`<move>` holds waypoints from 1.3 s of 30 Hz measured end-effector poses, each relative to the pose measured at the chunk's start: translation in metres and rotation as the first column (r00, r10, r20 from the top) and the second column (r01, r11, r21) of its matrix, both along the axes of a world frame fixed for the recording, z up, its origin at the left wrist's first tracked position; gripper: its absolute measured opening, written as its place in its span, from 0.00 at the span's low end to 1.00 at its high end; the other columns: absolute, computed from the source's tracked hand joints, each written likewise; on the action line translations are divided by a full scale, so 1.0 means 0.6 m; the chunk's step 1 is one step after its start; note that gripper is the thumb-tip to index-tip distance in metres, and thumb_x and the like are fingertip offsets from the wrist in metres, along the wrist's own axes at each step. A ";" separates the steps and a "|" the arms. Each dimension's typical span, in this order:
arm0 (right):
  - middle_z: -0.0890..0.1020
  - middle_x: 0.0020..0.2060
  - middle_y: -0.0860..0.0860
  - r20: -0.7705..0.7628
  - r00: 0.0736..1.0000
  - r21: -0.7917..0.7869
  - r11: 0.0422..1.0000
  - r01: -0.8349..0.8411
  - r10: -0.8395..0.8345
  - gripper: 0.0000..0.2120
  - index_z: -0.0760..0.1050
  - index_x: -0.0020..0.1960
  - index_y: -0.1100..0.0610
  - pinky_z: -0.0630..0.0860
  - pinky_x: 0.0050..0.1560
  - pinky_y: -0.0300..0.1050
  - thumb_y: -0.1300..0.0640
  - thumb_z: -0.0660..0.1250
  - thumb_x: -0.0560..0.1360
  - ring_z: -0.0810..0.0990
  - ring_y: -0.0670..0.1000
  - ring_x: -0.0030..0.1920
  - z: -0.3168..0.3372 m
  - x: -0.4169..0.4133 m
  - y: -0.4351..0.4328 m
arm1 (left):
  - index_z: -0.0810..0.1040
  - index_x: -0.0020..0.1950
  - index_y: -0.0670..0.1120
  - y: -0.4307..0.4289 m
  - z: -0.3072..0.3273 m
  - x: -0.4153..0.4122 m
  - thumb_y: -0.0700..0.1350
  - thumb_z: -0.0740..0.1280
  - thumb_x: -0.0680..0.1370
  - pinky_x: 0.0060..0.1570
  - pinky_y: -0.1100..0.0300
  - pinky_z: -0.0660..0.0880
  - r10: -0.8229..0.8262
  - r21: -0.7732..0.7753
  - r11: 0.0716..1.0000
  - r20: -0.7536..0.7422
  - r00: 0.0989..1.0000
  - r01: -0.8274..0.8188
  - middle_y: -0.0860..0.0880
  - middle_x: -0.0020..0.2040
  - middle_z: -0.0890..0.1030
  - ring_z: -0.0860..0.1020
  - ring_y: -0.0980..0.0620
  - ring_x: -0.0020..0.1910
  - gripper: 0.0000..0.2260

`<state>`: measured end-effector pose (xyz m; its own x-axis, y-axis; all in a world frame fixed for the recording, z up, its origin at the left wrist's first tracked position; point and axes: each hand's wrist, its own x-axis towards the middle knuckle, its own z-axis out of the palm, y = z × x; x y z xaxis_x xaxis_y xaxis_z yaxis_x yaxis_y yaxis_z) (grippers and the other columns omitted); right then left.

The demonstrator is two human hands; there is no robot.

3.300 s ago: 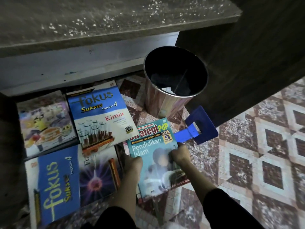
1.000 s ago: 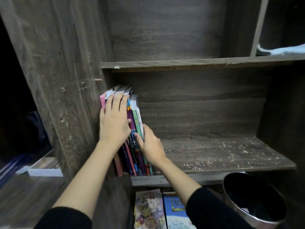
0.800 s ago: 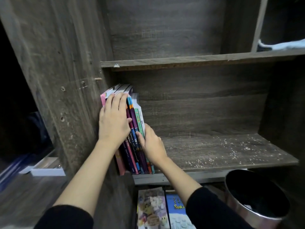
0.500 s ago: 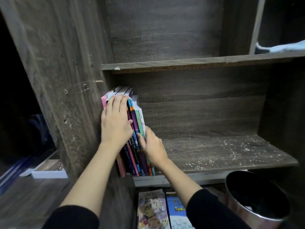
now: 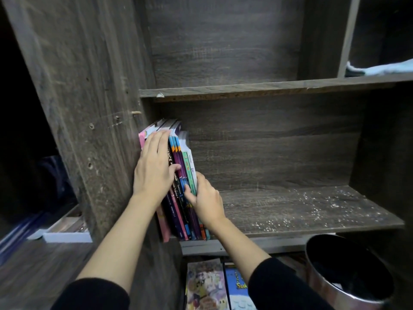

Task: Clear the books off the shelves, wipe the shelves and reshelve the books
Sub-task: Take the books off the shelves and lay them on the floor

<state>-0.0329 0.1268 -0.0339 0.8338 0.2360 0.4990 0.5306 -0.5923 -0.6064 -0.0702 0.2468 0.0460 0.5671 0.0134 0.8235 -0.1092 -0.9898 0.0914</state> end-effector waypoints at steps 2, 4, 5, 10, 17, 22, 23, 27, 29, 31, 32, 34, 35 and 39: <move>0.77 0.59 0.55 -0.001 1.000 -0.020 1.000 0.009 -0.009 0.22 0.62 0.71 0.54 0.73 0.49 0.52 0.49 0.58 0.80 0.78 0.61 0.54 0.003 -0.002 0.000 | 0.60 0.74 0.40 -0.001 -0.001 -0.003 0.41 0.76 0.68 0.71 0.59 0.55 -0.033 -0.048 0.998 0.006 0.999 0.033 0.44 0.73 0.65 0.60 0.47 0.73 0.40; 0.77 0.59 0.55 -0.002 1.000 -0.029 0.999 0.013 -0.013 0.22 0.62 0.70 0.54 0.73 0.49 0.52 0.49 0.59 0.79 0.78 0.62 0.54 0.005 -0.003 -0.001 | 0.56 0.76 0.42 -0.003 0.000 -0.009 0.41 0.77 0.67 0.70 0.58 0.57 -0.069 -0.117 0.991 0.007 0.998 0.069 0.45 0.73 0.64 0.60 0.47 0.74 0.43; 0.77 0.58 0.55 -0.002 1.000 -0.030 0.999 0.014 -0.014 0.22 0.62 0.70 0.54 0.72 0.48 0.51 0.49 0.59 0.79 0.78 0.62 0.53 0.006 -0.004 -0.001 | 0.55 0.77 0.44 -0.005 0.002 -0.012 0.41 0.77 0.67 0.69 0.55 0.60 -0.090 -0.158 0.983 0.008 0.996 0.091 0.46 0.73 0.65 0.60 0.47 0.73 0.45; 0.77 0.58 0.55 0.007 1.000 -0.008 1.000 0.023 -0.023 0.23 0.61 0.70 0.55 0.74 0.50 0.53 0.51 0.60 0.77 0.78 0.61 0.53 0.008 -0.005 0.002 | 0.56 0.76 0.48 -0.011 0.008 -0.021 0.38 0.78 0.64 0.67 0.53 0.64 -0.145 -0.194 0.970 0.028 0.989 0.148 0.47 0.70 0.68 0.64 0.47 0.70 0.46; 0.74 0.64 0.54 -0.008 0.997 0.034 0.996 0.081 -0.080 0.30 0.55 0.75 0.53 0.73 0.49 0.51 0.54 0.62 0.76 0.78 0.60 0.55 -0.008 -0.011 0.004 | 0.66 0.70 0.42 -0.007 0.006 -0.013 0.41 0.78 0.65 0.66 0.52 0.65 -0.069 -0.138 0.988 0.009 0.998 0.070 0.46 0.68 0.69 0.64 0.47 0.69 0.36; 0.75 0.64 0.54 -0.280 0.945 0.069 0.978 0.195 -0.168 0.38 0.51 0.74 0.52 0.73 0.57 0.53 0.47 0.69 0.74 0.77 0.58 0.60 -0.046 0.002 -0.010 | 0.67 0.69 0.42 -0.009 0.005 -0.012 0.40 0.77 0.66 0.66 0.53 0.65 -0.065 -0.139 0.988 0.020 0.998 0.068 0.46 0.68 0.69 0.64 0.47 0.69 0.35; 0.78 0.61 0.55 -0.296 0.939 0.055 0.978 0.199 -0.175 0.36 0.53 0.73 0.52 0.75 0.56 0.52 0.47 0.70 0.74 0.79 0.58 0.58 -0.052 0.004 -0.012 | 0.66 0.69 0.42 -0.010 0.005 -0.012 0.40 0.77 0.66 0.66 0.53 0.66 -0.066 -0.143 0.987 0.025 0.998 0.069 0.46 0.68 0.69 0.64 0.48 0.69 0.34; 0.81 0.53 0.55 -0.282 0.951 0.071 0.986 0.152 -0.126 0.27 0.60 0.69 0.56 0.77 0.52 0.50 0.52 0.69 0.75 0.81 0.56 0.53 -0.058 0.002 -0.009 | 0.66 0.69 0.42 -0.013 0.003 -0.011 0.41 0.77 0.66 0.65 0.53 0.66 -0.059 -0.139 0.988 0.045 0.997 0.065 0.46 0.68 0.68 0.64 0.48 0.70 0.34; 0.81 0.53 0.56 -0.264 0.959 0.069 0.989 0.128 -0.105 0.25 0.61 0.66 0.58 0.78 0.51 0.51 0.53 0.68 0.76 0.81 0.57 0.52 -0.056 -0.004 -0.010 | 0.66 0.70 0.42 -0.014 0.002 -0.013 0.41 0.77 0.67 0.66 0.53 0.66 -0.048 -0.139 0.989 0.035 0.998 0.053 0.46 0.69 0.68 0.63 0.48 0.70 0.35; 0.81 0.52 0.58 -0.256 0.962 0.061 0.992 0.112 -0.093 0.23 0.62 0.65 0.58 0.77 0.50 0.51 0.53 0.68 0.76 0.80 0.59 0.52 -0.055 -0.017 -0.013 | 0.65 0.70 0.42 -0.014 0.001 -0.013 0.40 0.76 0.68 0.67 0.54 0.64 -0.047 -0.137 0.989 0.022 0.999 0.050 0.46 0.69 0.67 0.62 0.48 0.71 0.34; 0.81 0.52 0.59 -0.252 0.964 0.048 0.993 0.104 -0.088 0.22 0.62 0.64 0.58 0.76 0.49 0.51 0.53 0.67 0.76 0.80 0.60 0.52 -0.055 -0.026 -0.016 | 0.64 0.71 0.41 -0.013 0.001 -0.011 0.40 0.75 0.69 0.68 0.55 0.62 -0.056 -0.133 0.989 0.016 0.998 0.057 0.45 0.70 0.67 0.61 0.48 0.72 0.34; 0.80 0.51 0.60 -0.247 0.964 0.008 0.995 0.102 -0.097 0.22 0.61 0.63 0.59 0.74 0.47 0.51 0.52 0.66 0.76 0.79 0.62 0.52 -0.058 -0.047 -0.024 | 0.63 0.72 0.39 -0.012 0.000 -0.011 0.41 0.70 0.74 0.71 0.60 0.54 -0.108 -0.147 0.983 0.023 0.994 0.111 0.44 0.72 0.65 0.58 0.49 0.74 0.29; 0.80 0.51 0.61 -0.243 0.965 -0.011 0.995 0.100 -0.099 0.22 0.61 0.63 0.59 0.73 0.46 0.51 0.52 0.65 0.76 0.78 0.63 0.52 -0.059 -0.057 -0.030 | 0.63 0.73 0.40 -0.016 -0.001 -0.015 0.42 0.66 0.77 0.72 0.64 0.49 -0.152 -0.200 0.968 0.029 0.988 0.154 0.45 0.74 0.64 0.56 0.52 0.74 0.26; 0.80 0.52 0.60 -0.219 0.972 -0.047 0.996 0.073 -0.082 0.22 0.61 0.63 0.59 0.73 0.48 0.51 0.51 0.65 0.76 0.78 0.63 0.53 -0.065 -0.085 -0.044 | 0.66 0.72 0.46 -0.054 -0.028 -0.057 0.59 0.59 0.77 0.71 0.63 0.57 -0.312 -0.602 0.731 0.126 0.942 0.323 0.49 0.72 0.67 0.62 0.56 0.72 0.28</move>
